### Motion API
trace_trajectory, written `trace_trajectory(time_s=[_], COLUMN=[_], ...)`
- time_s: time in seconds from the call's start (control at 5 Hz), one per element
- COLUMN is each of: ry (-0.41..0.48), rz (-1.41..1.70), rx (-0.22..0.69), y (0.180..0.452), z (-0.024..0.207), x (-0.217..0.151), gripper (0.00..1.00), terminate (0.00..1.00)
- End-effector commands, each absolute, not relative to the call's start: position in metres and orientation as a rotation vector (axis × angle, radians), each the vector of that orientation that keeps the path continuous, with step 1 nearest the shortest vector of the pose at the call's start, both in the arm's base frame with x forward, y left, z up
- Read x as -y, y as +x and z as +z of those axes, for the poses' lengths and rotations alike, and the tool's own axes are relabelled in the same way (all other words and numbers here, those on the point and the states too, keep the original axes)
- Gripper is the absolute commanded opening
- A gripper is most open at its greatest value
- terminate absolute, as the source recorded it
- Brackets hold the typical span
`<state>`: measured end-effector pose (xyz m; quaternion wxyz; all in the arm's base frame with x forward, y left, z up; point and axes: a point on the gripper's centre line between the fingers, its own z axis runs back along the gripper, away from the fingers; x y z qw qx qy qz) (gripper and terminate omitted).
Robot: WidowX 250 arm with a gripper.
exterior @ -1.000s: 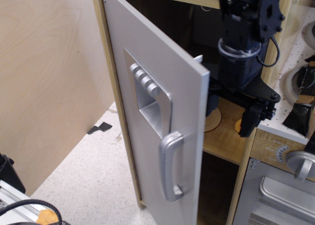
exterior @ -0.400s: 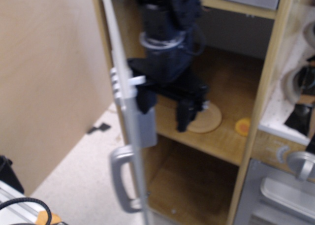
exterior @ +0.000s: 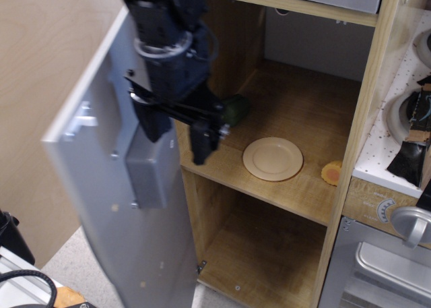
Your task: Open fridge
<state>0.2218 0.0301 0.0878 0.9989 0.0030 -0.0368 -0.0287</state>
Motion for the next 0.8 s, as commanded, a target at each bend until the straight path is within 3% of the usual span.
trace_trajectory(time_s=[0.0,0.4,0.6], ry=[0.05,0.05,0.05], rz=[-0.097,-0.097,-0.097], rx=[0.161,0.161,0.161], y=[0.2298,0.2298,0.2298], z=[0.0944,0.0944,0.0944], x=[-0.0595,-0.0595,-0.0595], gripper=[1.0,1.0,1.0], terminate=[0.0,0.0,1.0])
